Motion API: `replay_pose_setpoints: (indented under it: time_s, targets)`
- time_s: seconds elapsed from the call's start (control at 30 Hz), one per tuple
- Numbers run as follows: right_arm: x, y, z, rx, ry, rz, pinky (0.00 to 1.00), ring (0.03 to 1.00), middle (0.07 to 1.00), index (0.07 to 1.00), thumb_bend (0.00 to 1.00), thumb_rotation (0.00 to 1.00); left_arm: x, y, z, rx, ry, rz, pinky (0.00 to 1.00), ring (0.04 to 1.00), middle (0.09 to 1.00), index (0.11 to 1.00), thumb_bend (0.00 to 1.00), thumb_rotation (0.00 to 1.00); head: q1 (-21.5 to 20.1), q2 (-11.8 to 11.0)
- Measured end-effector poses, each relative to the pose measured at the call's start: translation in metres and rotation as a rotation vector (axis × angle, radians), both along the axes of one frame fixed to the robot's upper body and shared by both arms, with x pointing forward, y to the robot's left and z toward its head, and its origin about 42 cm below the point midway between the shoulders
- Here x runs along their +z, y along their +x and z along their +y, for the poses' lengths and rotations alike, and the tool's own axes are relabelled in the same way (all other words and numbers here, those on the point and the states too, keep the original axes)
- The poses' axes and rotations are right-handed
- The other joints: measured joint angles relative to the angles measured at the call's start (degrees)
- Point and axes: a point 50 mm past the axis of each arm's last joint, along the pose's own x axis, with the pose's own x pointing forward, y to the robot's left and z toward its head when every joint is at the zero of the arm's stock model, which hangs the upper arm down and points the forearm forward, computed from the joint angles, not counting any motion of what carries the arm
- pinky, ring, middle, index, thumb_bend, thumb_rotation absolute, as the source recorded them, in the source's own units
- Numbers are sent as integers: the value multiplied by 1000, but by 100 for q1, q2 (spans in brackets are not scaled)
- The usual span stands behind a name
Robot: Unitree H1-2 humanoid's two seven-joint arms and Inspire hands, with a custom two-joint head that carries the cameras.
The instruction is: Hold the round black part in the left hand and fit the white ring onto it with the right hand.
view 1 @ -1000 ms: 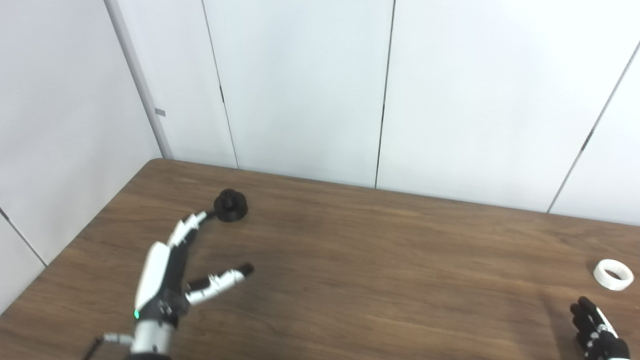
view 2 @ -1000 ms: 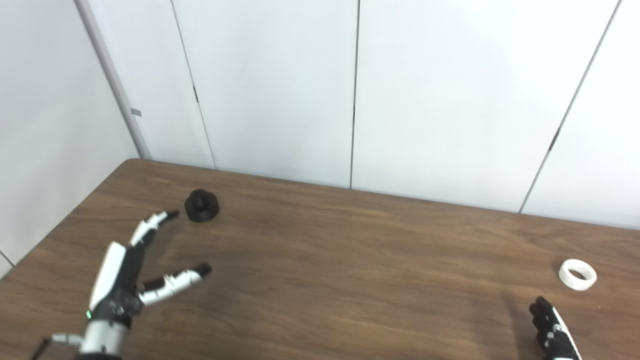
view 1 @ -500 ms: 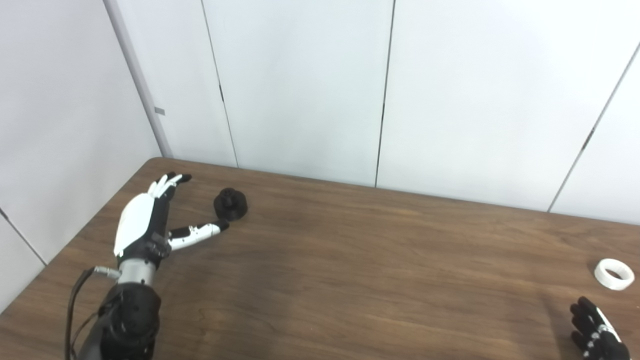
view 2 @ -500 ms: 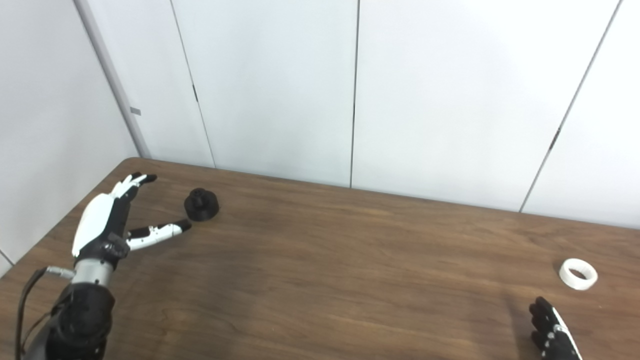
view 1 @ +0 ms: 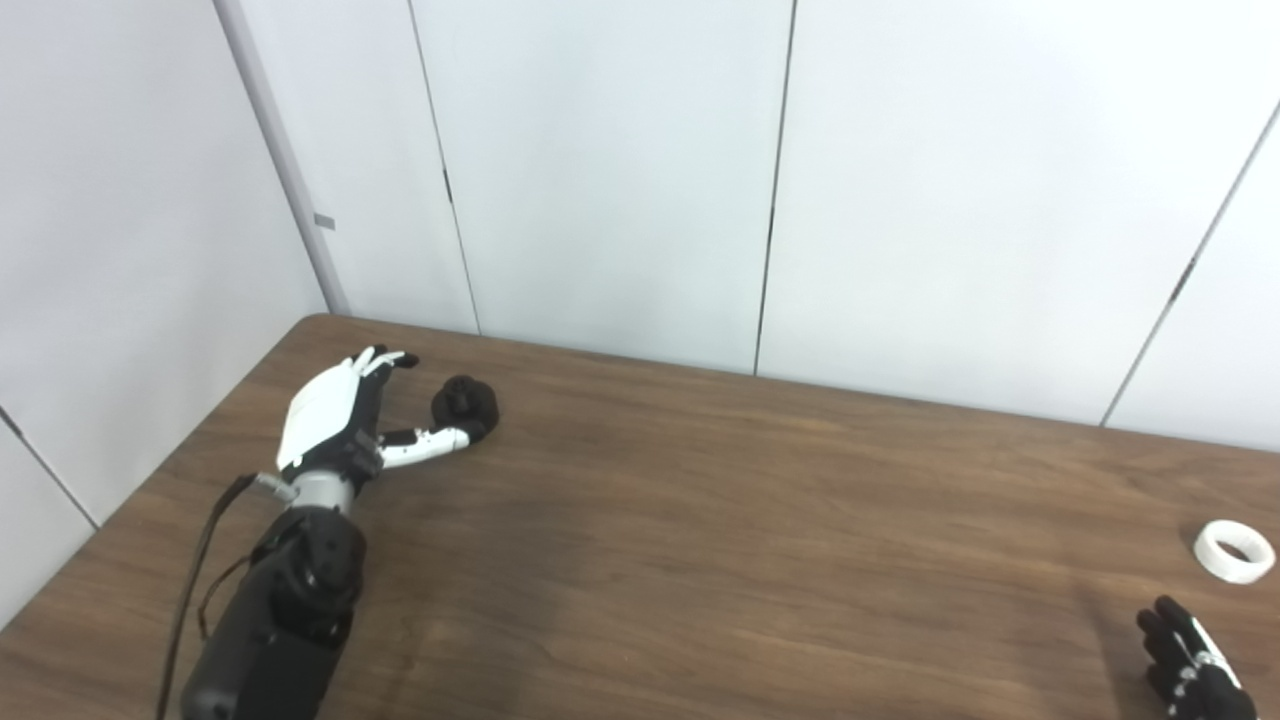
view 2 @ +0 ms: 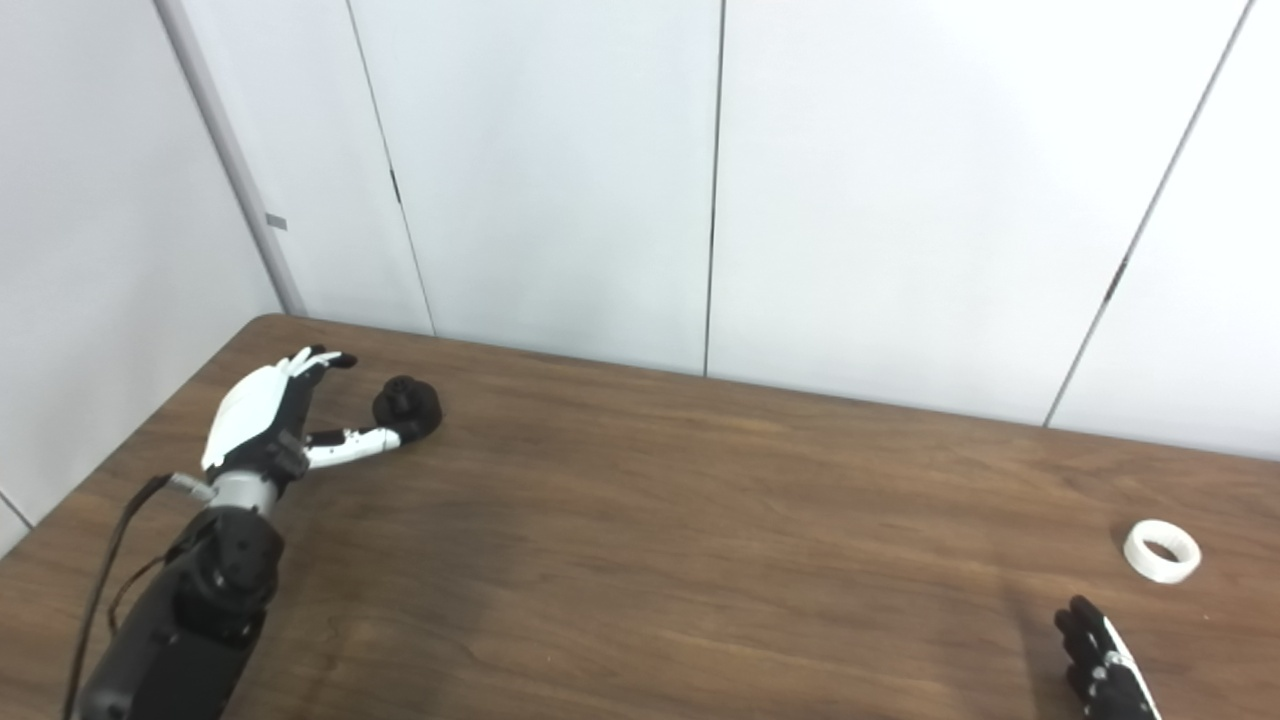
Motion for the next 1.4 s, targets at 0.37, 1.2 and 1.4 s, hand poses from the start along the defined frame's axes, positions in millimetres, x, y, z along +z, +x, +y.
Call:
replay_pose_setpoints:
  time_s: [0.37, 1.2, 1.4]
  targets:
    - [2, 0, 3, 5, -13, -3, 995, 955, 912, 919, 796, 1000, -21, 22, 3, 21, -9, 93, 1000, 1000, 967, 837, 1000, 465, -35, 0]
    - [1, 0, 7, 4, -33, -1, 1000, 961, 917, 927, 811, 1000, -38, 55, 11, 43, -42, 114, 1000, 1000, 963, 825, 1000, 428, -193, 18]
    - [1, 0, 8, 5, -35, -1, 1000, 970, 929, 937, 798, 1000, -37, 56, 8, 37, -55, 109, 1000, 1000, 960, 817, 1000, 394, -193, 26]
